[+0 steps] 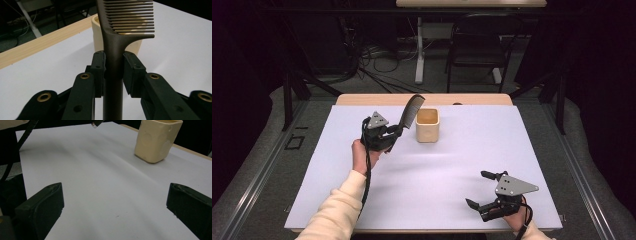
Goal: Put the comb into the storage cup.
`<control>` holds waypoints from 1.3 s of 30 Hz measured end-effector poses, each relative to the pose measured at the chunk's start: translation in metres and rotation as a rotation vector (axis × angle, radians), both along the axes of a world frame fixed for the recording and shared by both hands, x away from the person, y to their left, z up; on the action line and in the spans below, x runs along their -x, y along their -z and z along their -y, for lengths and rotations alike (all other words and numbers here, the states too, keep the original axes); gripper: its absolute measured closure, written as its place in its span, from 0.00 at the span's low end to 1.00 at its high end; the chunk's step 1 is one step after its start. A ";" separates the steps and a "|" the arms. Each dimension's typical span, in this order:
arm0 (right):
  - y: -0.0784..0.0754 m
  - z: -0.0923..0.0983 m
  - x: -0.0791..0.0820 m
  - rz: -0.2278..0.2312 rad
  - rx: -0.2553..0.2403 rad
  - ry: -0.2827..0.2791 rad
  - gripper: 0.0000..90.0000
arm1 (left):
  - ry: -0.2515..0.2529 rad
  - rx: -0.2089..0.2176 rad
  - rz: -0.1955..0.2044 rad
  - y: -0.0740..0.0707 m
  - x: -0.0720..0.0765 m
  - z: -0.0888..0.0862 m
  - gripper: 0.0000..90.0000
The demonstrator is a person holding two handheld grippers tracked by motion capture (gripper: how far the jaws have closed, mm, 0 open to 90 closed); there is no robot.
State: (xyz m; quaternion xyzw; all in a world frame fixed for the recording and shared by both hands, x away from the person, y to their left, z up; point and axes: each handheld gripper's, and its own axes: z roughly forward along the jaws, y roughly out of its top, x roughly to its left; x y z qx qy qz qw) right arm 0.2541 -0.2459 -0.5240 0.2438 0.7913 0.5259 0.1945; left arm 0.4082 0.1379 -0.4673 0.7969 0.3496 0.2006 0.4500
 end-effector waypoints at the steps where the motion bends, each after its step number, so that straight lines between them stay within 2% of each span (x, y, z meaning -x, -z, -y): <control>1: 0.000 0.000 0.000 -0.001 0.000 0.000 0.01 | 0.000 0.000 0.002 0.000 0.000 0.001 0.80; 7: 0.000 0.000 0.000 0.000 -0.001 -0.002 0.01 | 0.009 -0.009 0.005 -0.001 -0.003 0.003 0.80; 18: 0.000 0.000 0.000 0.000 0.000 -0.006 0.01 | 0.012 0.008 0.003 -0.001 -0.010 0.007 0.80; 39: 0.000 0.000 -0.001 -0.002 0.002 -0.006 0.01 | 0.035 0.018 0.036 -0.021 -0.022 0.025 0.80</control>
